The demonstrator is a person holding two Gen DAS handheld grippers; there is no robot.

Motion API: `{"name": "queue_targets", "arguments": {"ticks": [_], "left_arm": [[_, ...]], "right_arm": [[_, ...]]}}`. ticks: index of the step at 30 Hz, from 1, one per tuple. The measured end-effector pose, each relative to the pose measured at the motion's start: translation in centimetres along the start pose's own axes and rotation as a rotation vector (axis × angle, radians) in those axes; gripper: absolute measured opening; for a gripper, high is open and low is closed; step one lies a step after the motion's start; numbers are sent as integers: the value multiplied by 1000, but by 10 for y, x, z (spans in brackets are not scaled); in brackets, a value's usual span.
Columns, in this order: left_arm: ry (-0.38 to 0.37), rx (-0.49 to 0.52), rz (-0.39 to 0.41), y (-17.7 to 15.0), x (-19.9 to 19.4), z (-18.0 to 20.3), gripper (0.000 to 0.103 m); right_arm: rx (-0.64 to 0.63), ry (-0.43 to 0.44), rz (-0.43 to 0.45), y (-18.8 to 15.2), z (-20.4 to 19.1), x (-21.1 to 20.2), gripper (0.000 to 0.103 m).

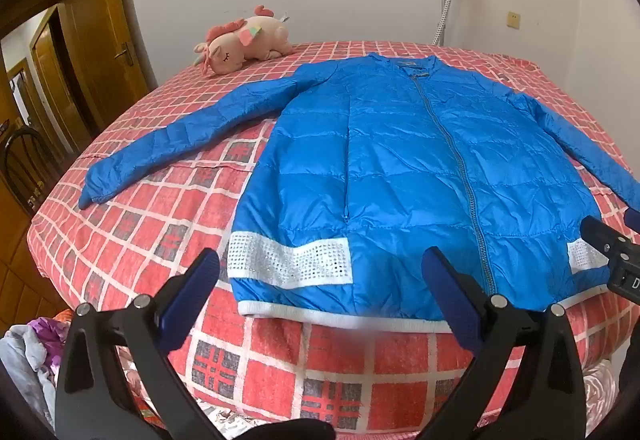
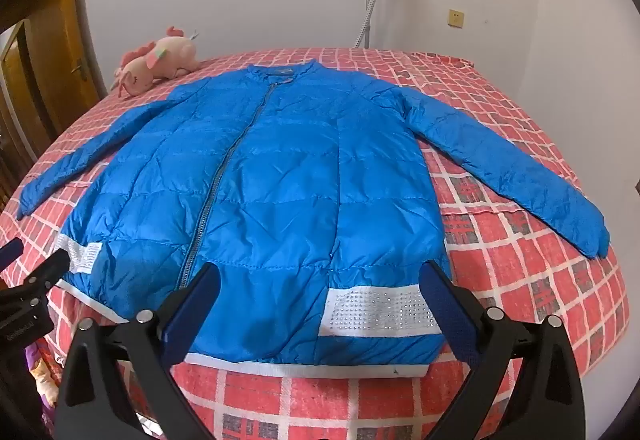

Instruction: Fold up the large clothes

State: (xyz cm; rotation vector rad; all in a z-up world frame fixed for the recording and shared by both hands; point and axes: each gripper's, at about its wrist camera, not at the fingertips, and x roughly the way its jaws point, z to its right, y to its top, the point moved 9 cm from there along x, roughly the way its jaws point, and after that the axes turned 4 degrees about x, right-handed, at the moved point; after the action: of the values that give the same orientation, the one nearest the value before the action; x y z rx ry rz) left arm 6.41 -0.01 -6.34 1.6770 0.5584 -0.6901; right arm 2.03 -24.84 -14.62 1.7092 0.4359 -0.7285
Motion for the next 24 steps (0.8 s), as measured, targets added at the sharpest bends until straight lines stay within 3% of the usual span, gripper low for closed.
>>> {"name": "queue_targets", "arguments": {"ticks": [24], "left_arm": [[4, -1, 0, -1, 1, -2, 100]], "right_arm": [[-3, -3, 1, 0, 2, 2, 99]]}}
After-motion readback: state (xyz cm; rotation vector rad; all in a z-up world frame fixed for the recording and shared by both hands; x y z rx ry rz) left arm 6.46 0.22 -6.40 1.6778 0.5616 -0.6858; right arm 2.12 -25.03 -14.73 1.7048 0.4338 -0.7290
